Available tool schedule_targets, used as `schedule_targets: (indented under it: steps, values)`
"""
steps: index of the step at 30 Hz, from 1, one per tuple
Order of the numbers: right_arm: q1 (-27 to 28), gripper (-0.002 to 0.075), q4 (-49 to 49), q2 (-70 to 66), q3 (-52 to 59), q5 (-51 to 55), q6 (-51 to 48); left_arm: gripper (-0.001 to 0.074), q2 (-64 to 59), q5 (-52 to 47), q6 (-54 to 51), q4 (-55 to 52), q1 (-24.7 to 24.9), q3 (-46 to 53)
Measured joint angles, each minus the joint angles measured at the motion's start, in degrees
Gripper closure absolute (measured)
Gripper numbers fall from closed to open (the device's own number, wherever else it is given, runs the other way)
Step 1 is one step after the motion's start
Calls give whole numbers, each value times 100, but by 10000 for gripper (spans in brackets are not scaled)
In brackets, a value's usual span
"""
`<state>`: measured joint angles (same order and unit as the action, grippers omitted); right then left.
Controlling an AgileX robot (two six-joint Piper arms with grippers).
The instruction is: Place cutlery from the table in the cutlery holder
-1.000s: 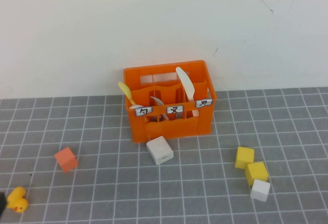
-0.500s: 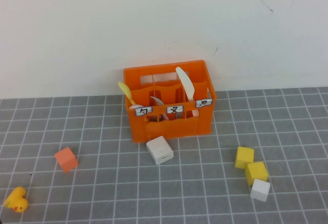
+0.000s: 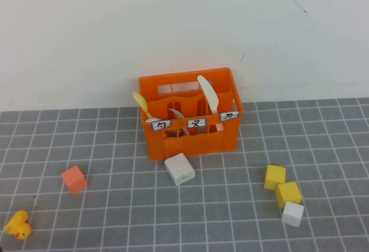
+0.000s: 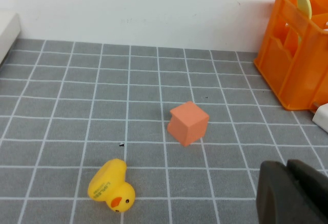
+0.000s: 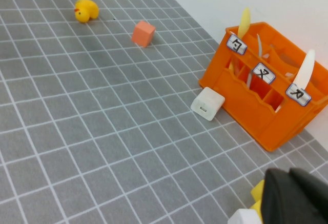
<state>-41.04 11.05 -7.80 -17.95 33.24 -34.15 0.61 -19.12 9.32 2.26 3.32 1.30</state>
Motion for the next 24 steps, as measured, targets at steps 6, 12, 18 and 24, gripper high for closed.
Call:
schedule_targets:
  steps: [6, 12, 18, 24]
  values:
    - [0, 727, 0, 0, 0, 37, 10, 736, 0, 0, 0, 0, 0, 0]
    - [0, 727, 0, 0, 0, 37, 10, 736, 0, 0, 0, 0, 0, 0]
    - [597, 727, -12, 291, 0, 65, -54, 736, 0, 0, 0, 0, 0, 0]
    - [2143, 727, -157, 567, 255, -167, -107, 736, 0, 0, 0, 0, 0, 0]
